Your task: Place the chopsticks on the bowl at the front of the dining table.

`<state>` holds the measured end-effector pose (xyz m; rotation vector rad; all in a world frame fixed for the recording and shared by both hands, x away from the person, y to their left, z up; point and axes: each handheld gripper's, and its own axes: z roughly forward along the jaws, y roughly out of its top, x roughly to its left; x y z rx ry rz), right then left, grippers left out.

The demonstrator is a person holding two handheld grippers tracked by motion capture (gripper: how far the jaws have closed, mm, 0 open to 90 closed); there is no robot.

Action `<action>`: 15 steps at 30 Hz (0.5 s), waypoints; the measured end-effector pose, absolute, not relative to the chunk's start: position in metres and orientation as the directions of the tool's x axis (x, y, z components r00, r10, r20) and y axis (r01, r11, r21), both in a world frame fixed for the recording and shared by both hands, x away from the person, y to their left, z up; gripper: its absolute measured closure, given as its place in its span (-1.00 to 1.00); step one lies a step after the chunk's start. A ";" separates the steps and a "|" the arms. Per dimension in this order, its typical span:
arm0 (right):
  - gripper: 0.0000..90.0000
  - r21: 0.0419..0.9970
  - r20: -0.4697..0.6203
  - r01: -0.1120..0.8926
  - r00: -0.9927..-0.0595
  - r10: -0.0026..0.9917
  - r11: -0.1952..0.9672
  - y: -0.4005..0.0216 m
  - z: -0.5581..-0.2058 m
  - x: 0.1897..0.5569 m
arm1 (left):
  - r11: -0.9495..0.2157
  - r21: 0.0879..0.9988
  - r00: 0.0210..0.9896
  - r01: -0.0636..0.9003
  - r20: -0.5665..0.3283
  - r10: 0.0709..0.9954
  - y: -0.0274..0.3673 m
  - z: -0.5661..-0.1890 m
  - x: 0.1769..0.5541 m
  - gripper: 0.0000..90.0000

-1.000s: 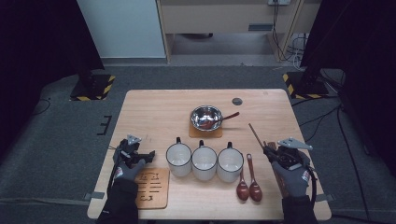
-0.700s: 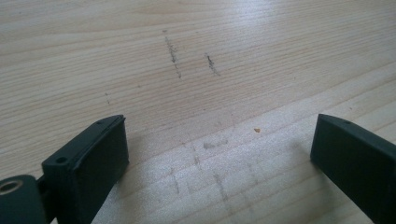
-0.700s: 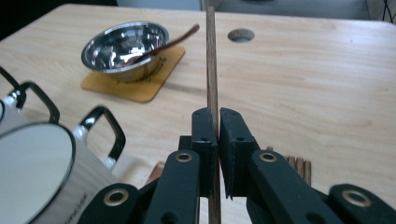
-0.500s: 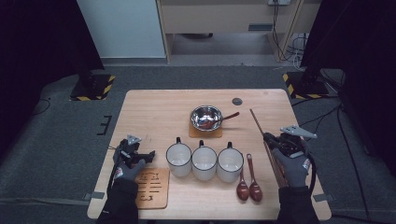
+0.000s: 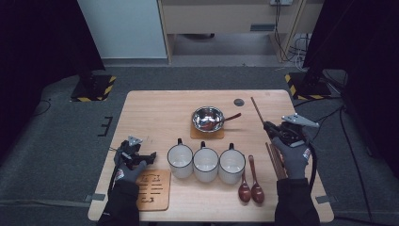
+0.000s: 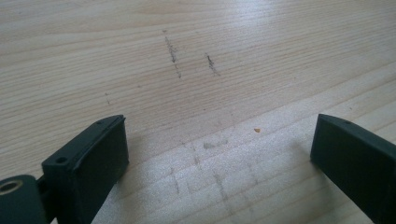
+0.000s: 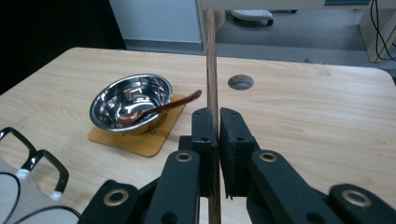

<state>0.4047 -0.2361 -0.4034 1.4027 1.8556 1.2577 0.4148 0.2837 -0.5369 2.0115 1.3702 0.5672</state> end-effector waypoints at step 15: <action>0.89 0.893 0.141 0.448 -0.365 0.920 0.041 -0.213 -0.385 0.427 | -0.259 0.707 0.366 0.659 0.000 0.931 0.284 -0.537 0.415 -0.93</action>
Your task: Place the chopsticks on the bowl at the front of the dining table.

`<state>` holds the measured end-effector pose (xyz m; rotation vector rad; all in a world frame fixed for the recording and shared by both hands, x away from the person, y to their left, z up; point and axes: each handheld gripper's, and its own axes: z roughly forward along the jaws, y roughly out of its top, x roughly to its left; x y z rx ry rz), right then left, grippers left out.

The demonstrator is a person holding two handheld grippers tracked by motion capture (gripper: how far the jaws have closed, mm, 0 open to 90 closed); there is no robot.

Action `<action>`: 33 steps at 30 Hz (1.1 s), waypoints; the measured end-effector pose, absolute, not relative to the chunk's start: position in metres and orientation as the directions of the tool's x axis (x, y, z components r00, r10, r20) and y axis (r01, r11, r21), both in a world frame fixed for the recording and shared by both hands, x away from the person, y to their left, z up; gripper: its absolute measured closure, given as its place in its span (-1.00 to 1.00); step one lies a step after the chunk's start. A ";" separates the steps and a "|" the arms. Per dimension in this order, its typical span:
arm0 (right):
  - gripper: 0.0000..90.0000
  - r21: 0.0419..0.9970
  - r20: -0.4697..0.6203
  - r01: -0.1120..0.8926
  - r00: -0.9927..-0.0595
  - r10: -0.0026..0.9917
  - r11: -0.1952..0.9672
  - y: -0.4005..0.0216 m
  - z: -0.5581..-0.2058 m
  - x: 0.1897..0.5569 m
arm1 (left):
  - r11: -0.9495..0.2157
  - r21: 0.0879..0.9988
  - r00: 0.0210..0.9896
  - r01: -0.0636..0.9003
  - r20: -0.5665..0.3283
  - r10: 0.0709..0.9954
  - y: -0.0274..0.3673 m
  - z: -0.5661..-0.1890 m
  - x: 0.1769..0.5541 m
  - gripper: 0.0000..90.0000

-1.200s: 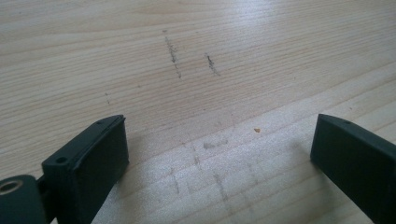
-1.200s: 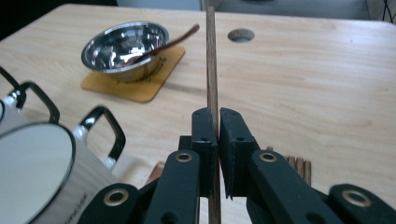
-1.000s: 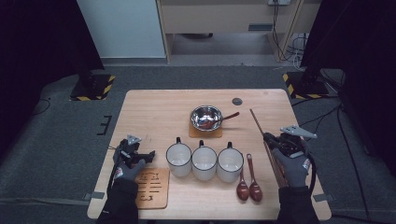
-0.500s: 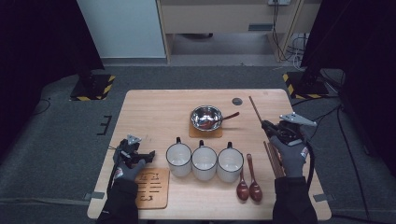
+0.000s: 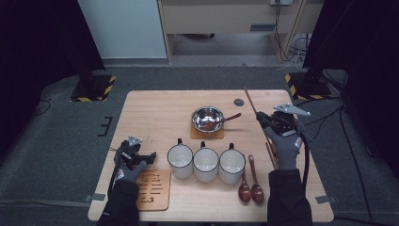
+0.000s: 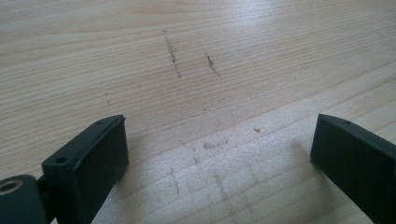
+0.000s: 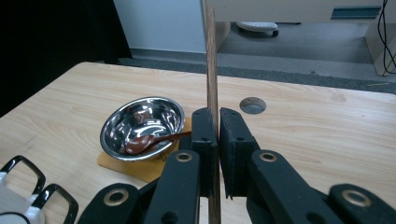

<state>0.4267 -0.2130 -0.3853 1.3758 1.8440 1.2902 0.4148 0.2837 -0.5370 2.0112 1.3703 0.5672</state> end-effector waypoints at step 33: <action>0.89 0.910 0.146 0.413 -0.415 0.898 0.043 -0.171 -0.369 0.468 | -0.259 0.706 0.366 0.659 0.000 0.931 0.284 -0.537 0.415 -0.93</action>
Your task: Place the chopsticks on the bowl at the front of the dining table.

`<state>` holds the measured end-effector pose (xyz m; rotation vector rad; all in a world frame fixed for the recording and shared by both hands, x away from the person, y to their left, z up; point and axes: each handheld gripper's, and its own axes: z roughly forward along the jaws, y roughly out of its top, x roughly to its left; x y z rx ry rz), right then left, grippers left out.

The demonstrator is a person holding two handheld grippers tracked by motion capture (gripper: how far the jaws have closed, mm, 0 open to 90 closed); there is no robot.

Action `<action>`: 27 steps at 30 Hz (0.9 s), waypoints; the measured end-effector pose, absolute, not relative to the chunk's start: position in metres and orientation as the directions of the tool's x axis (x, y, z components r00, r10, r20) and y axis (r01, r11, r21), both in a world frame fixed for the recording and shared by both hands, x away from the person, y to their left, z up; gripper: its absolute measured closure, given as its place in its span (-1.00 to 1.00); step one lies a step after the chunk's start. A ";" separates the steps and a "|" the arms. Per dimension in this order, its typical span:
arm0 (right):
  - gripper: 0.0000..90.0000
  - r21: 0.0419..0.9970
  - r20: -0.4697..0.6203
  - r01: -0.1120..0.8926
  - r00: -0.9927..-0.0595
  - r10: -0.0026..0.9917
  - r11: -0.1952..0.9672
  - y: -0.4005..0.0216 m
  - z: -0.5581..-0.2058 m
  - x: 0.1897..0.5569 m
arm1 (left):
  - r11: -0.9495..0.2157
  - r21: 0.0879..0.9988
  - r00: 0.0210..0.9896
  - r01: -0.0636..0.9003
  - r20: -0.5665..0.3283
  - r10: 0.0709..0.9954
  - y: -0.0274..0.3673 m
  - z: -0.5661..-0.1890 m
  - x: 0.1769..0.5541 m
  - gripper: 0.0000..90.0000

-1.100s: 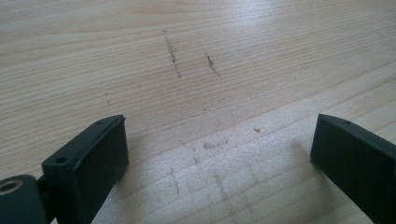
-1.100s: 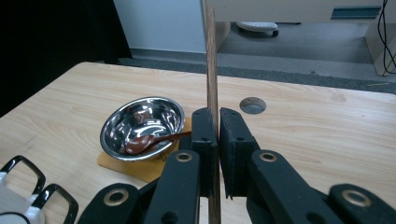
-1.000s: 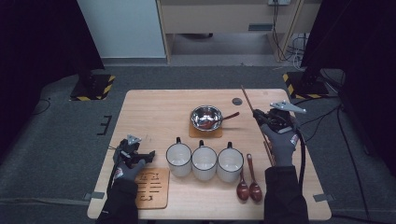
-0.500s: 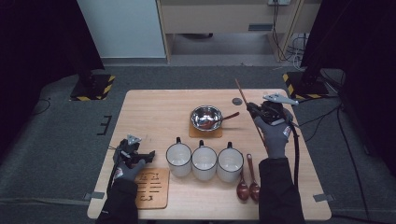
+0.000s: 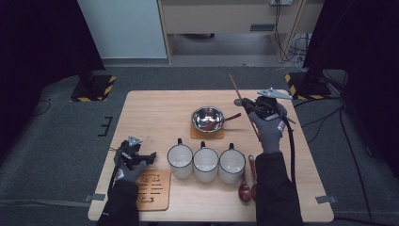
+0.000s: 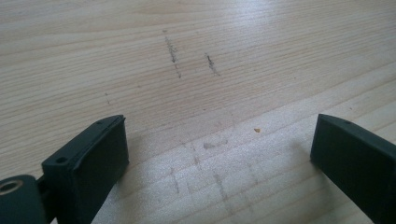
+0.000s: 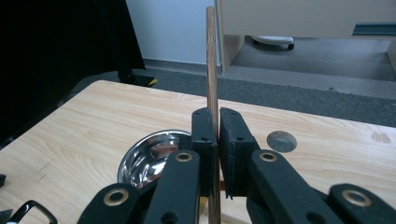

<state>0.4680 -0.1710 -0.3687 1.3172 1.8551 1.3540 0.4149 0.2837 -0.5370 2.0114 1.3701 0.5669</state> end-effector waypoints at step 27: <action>0.89 0.909 0.149 0.413 -0.438 0.887 0.051 -0.126 -0.376 0.499 | -0.258 0.707 0.366 0.659 -0.001 0.931 0.284 -0.537 0.415 -0.93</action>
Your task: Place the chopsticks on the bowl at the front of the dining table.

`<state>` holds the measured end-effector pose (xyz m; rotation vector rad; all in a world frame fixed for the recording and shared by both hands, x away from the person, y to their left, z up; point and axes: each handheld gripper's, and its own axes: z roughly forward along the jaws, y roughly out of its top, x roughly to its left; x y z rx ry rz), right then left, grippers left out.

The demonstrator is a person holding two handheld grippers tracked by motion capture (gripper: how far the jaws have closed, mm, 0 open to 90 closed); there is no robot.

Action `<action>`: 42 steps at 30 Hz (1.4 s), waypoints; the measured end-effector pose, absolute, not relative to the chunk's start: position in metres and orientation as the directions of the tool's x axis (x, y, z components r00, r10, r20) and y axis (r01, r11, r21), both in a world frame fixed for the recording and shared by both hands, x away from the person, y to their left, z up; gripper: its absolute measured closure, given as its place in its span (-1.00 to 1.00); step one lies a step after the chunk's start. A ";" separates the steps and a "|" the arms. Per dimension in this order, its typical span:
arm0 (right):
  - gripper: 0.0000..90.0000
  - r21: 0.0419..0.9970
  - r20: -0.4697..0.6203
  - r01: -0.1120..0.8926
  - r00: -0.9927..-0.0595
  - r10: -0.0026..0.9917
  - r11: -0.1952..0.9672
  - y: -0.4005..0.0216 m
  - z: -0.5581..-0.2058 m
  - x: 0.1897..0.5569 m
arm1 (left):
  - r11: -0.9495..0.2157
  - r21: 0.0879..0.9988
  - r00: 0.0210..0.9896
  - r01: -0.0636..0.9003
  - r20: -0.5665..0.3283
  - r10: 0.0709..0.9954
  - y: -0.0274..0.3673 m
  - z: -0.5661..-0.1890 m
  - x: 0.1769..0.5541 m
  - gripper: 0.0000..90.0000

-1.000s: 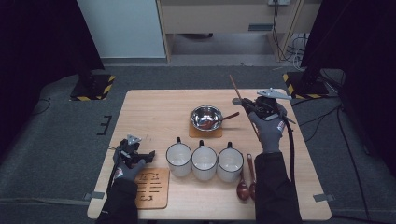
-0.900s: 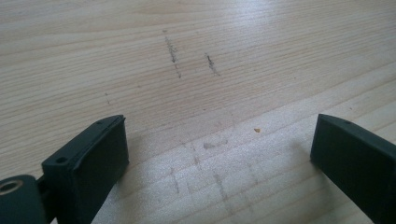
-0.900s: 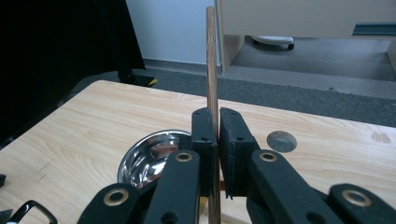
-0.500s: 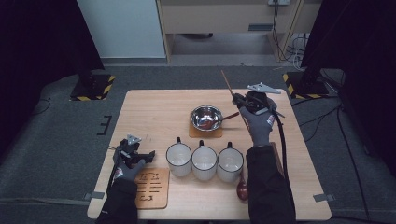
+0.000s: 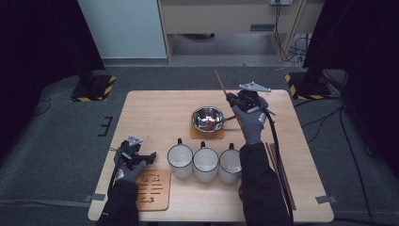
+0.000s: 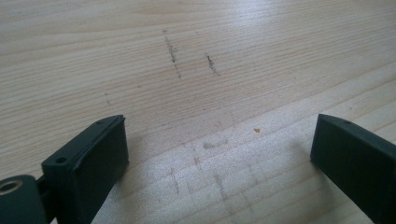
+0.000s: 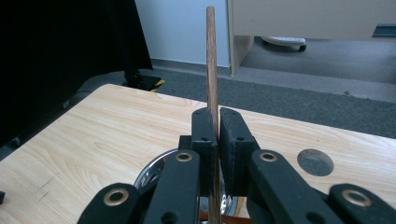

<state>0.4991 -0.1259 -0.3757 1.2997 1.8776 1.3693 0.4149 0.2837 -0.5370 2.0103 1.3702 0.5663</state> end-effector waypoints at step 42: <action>0.89 0.880 0.148 0.467 -0.437 0.888 0.083 -0.072 -0.414 0.541 | -0.259 0.706 0.366 0.659 0.000 0.930 0.284 -0.537 0.415 -0.93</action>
